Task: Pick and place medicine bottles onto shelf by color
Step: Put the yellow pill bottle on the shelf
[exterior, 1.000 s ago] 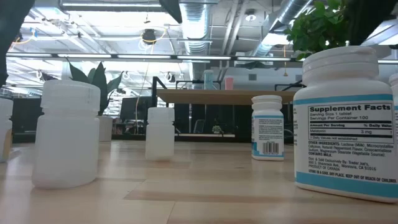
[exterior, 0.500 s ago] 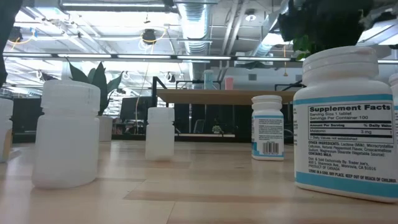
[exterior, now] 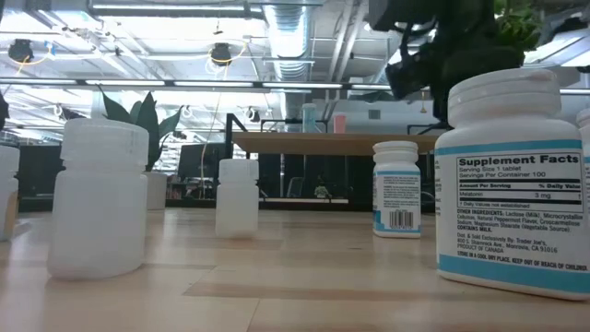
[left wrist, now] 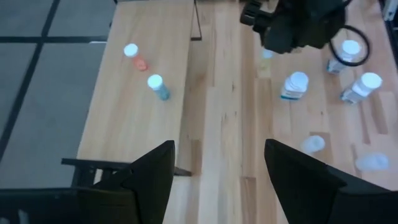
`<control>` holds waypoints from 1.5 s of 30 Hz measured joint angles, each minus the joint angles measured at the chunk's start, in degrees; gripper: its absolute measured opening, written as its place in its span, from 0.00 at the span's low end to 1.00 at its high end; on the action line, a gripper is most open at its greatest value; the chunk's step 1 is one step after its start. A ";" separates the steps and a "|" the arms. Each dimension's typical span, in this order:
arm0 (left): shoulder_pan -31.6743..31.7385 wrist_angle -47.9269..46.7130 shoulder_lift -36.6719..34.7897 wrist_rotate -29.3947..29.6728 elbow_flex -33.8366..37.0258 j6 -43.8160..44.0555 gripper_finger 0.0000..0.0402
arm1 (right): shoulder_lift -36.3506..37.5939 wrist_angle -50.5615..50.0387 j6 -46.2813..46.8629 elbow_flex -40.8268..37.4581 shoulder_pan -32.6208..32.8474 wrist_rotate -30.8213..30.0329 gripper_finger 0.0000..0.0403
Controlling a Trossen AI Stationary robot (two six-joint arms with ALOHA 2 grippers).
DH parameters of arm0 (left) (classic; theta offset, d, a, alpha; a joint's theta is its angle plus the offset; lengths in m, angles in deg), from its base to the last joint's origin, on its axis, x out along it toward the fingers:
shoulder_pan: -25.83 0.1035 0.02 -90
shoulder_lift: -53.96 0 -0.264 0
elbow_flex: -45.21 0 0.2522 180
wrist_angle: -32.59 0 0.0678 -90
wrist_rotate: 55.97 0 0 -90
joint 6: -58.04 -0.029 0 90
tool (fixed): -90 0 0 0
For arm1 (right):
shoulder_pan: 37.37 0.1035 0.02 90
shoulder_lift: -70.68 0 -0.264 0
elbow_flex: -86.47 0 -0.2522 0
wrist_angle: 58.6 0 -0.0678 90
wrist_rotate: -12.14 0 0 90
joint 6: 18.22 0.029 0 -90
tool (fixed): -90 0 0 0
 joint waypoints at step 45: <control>0.02 0.57 -14.63 -0.57 15.23 3.99 0.59 | -4.37 -18.14 -13.66 33.30 -12.49 2.69 0.23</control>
